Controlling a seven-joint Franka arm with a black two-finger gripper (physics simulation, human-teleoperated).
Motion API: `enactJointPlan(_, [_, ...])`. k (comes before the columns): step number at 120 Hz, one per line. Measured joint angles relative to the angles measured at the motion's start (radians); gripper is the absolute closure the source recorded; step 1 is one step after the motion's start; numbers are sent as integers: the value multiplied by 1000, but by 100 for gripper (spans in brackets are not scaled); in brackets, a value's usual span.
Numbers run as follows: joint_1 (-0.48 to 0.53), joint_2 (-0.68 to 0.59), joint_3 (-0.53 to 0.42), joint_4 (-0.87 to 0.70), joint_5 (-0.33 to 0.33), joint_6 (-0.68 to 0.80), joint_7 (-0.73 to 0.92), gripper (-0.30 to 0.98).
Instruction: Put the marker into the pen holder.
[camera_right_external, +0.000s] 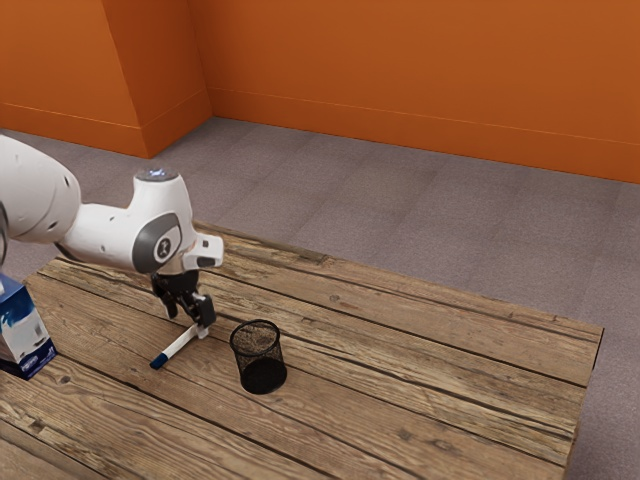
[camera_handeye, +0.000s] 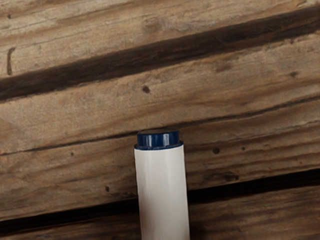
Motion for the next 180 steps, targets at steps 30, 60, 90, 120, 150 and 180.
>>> enactJointPlan(30, [0, 2, 0, 0, -3, 2, 28, 33])
enactJointPlan(60, [0, 9, 0, 0, -4, 7, 47, 55])
enactJointPlan(90, [0, 13, 0, 0, -3, 12, 60, 61])
enactJointPlan(120, [-2, 2, -1, 2, -1, 15, 65, 69])
enactJointPlan(150, [-7, -310, -106, -146, -41, 287, 52, 75])
enactJointPlan(180, [-4, -558, -250, -354, -82, 539, 55, 77])
